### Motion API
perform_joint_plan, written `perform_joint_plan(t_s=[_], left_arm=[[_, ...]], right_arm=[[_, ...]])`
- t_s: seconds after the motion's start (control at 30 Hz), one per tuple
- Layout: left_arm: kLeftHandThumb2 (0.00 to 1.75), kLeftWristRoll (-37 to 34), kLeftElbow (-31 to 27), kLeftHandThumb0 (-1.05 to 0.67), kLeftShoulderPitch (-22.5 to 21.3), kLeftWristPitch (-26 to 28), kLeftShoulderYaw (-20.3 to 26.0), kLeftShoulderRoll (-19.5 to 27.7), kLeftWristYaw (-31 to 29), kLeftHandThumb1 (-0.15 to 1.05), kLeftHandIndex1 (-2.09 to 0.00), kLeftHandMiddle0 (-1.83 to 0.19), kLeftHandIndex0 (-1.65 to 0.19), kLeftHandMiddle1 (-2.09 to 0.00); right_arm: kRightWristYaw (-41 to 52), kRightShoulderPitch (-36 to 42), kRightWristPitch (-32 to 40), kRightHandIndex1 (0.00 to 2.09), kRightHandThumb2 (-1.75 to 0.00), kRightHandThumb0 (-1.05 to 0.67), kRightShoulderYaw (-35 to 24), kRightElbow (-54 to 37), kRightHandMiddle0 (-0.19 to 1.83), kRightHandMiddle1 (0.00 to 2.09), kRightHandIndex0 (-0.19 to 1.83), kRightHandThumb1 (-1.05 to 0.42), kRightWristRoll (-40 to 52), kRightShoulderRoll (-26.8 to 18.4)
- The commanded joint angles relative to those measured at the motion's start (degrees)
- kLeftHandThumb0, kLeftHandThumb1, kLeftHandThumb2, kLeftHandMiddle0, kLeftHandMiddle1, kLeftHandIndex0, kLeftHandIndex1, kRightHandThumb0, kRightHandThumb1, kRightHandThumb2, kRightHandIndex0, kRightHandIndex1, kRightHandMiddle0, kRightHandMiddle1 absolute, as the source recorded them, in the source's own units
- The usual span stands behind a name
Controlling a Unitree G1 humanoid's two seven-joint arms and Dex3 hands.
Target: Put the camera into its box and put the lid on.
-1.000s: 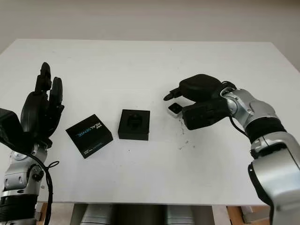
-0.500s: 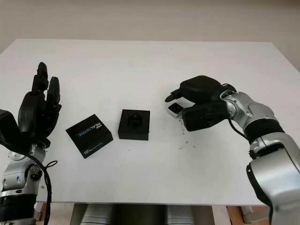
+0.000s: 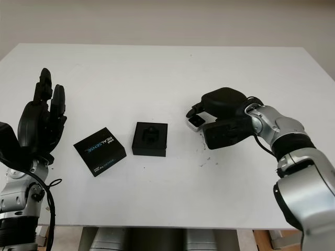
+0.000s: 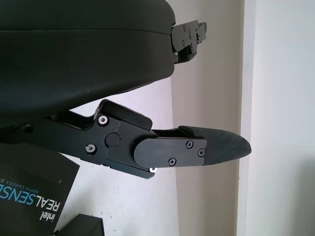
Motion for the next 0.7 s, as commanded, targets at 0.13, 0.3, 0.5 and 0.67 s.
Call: perform_joint_plan(t_s=[0.13,0.3,0.5,0.67], left_arm=[[0.41,0.32,-0.49,-0.79,-0.88,0.02,0.01,0.75,0.16,1.05,0.00,0.19,0.19,0.00],[0.40,-0.22,-0.31,-0.78,-0.87,0.17,0.18,0.60,-0.02,1.05,0.00,0.19,0.19,0.00],[0.39,-0.22,-0.48,-0.79,-0.80,0.70,0.20,0.53,0.15,1.05,0.00,0.19,0.19,0.00],[0.40,-0.10,-0.26,-0.78,-0.86,0.32,0.15,0.43,0.19,1.05,0.00,0.19,0.19,0.00]], right_arm=[[-1.03,-0.59,-0.21,0.81,-0.05,-0.30,1.15,0.78,0.44,0.90,0.29,-0.90,-0.93,0.30],[-1.27,-0.52,-0.91,0.79,-0.06,-0.29,1.23,0.97,0.42,1.12,0.32,-0.92,-0.61,0.12],[1.63,-0.16,-0.39,0.94,-0.06,-0.29,-0.88,1.44,0.39,1.29,0.28,-0.95,2.78,0.72],[2.72,-0.12,0.24,0.95,-0.06,-0.31,-1.03,0.86,0.39,1.28,0.25,-0.95,3.15,0.50]])
